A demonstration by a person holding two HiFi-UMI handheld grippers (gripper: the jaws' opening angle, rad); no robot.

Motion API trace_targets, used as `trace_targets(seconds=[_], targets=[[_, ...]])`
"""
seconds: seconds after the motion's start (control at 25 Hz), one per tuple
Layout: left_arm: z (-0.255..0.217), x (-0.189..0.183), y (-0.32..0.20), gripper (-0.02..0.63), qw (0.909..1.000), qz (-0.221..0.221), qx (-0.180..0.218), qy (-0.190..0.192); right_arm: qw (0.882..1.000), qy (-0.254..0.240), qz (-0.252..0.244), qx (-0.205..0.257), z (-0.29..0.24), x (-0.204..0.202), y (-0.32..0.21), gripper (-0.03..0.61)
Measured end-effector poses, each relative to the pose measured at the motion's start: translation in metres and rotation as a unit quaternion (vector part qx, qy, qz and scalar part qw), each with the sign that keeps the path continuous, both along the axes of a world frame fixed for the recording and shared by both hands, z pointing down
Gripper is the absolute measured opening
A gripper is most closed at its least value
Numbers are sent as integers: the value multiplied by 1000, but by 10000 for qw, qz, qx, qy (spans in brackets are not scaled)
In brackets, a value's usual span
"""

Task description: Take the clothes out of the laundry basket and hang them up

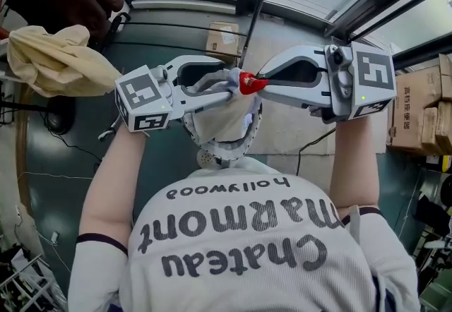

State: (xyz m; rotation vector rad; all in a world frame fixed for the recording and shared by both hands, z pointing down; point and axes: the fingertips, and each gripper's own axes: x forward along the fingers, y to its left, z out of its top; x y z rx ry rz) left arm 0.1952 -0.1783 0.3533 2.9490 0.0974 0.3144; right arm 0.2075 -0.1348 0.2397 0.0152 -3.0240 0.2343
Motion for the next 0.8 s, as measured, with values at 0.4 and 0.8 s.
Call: trace_targets(seconds=[0.4,0.8], targets=[[11,7,21,18,9962,746,-360,-256,9978,131,-481,-427,21,-8,8,31],[-47,-48,-50,15,9890,-1363,525,246,9920,859,107,-922,94,-22,-9,31]])
